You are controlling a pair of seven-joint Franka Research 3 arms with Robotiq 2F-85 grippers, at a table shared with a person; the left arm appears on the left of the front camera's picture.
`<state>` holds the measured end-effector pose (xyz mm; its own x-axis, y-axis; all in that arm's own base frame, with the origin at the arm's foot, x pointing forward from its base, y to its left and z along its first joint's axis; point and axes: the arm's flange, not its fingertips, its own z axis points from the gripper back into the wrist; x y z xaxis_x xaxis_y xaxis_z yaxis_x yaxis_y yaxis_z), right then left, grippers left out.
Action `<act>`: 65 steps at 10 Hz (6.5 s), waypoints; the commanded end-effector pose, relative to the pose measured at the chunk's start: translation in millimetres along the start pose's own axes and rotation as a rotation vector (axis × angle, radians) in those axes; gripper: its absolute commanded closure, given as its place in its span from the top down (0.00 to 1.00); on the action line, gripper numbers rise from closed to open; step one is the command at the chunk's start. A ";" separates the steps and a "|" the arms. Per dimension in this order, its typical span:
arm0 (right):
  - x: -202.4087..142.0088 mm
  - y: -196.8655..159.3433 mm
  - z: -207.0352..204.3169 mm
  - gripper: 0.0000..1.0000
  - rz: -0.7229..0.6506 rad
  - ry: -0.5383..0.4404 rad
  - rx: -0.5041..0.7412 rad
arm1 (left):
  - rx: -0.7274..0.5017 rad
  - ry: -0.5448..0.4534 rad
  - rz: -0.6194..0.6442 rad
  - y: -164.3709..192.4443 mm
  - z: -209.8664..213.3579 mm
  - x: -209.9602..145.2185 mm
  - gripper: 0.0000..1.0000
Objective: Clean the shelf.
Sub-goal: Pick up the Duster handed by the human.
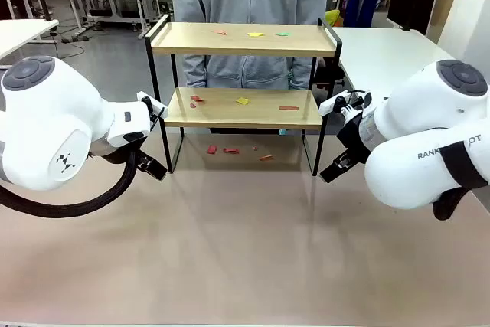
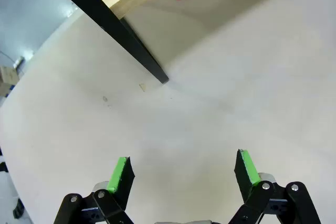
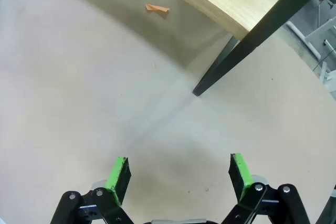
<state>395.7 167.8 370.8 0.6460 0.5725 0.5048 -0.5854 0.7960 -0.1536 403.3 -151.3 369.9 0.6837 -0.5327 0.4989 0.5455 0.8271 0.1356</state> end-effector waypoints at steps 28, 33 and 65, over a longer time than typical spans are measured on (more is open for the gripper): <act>-41.2 -275.2 84.5 1.00 0.283 -0.450 0.314 | -0.577 -0.373 -0.421 244.0 59.7 -10.8 1.00; -48.0 -338.6 31.9 1.00 0.215 -0.641 0.488 | -0.807 -0.521 -0.394 306.0 4.6 -2.7 1.00; -89.2 -407.7 -34.0 1.00 0.106 -1.007 0.727 | -0.891 -1.043 -0.499 359.7 -55.7 -30.3 1.00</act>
<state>593.3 -201.4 357.4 0.1092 -0.0329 0.9935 -0.9537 0.2784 0.1140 605.8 151.7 355.3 -0.1017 -0.0360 0.9942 0.9947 0.0102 0.1021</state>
